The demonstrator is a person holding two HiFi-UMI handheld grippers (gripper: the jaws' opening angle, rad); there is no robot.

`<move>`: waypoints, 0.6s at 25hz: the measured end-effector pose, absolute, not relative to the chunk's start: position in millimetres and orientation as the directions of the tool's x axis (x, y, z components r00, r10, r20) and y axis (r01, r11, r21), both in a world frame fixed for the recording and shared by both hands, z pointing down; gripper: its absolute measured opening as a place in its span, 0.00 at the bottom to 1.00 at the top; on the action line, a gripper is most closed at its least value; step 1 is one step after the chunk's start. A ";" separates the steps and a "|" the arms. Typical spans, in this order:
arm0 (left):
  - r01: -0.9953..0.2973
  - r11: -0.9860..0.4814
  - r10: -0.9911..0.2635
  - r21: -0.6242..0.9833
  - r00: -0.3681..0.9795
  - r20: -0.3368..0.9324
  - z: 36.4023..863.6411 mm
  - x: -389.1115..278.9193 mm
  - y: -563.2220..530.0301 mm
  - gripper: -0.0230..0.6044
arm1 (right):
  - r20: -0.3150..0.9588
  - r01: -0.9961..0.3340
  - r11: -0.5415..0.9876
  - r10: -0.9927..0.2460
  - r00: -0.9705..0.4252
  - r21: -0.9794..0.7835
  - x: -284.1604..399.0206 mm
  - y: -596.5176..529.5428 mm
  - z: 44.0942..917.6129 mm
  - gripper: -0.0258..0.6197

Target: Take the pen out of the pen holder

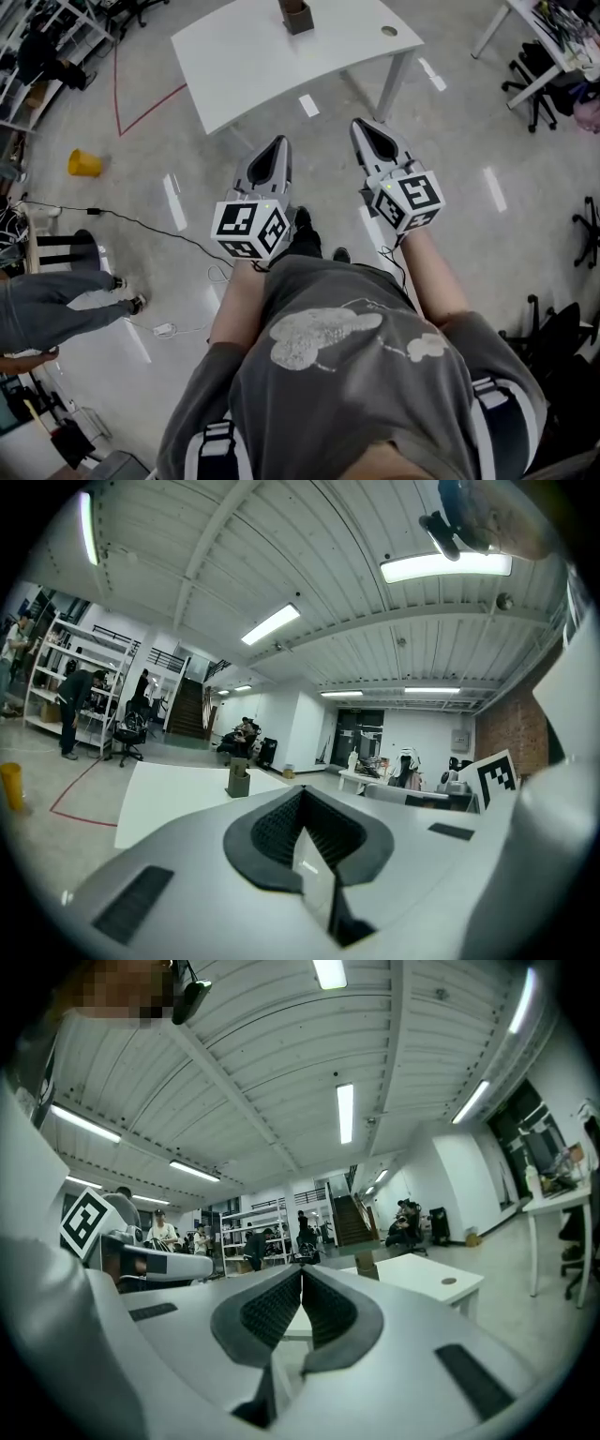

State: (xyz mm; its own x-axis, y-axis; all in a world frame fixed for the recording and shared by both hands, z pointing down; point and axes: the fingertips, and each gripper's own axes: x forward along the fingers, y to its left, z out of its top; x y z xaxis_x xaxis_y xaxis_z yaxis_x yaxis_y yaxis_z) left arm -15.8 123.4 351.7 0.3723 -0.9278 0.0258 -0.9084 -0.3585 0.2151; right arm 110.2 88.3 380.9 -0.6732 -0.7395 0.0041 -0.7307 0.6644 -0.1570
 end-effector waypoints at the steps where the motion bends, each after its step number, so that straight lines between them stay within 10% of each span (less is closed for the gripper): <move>1: -0.907 -0.364 -0.926 0.211 0.377 0.024 351.9 -16.1 119.6 0.05 | 0.005 -0.733 0.662 -0.741 -0.671 -0.156 108.9 84.1 381.7 0.05; 15: -0.884 -0.409 -0.909 0.227 0.417 -0.014 352.8 -49.1 -20.9 0.05 | 0.029 -0.764 0.634 -0.767 -0.641 -0.120 74.0 -54.0 381.3 0.05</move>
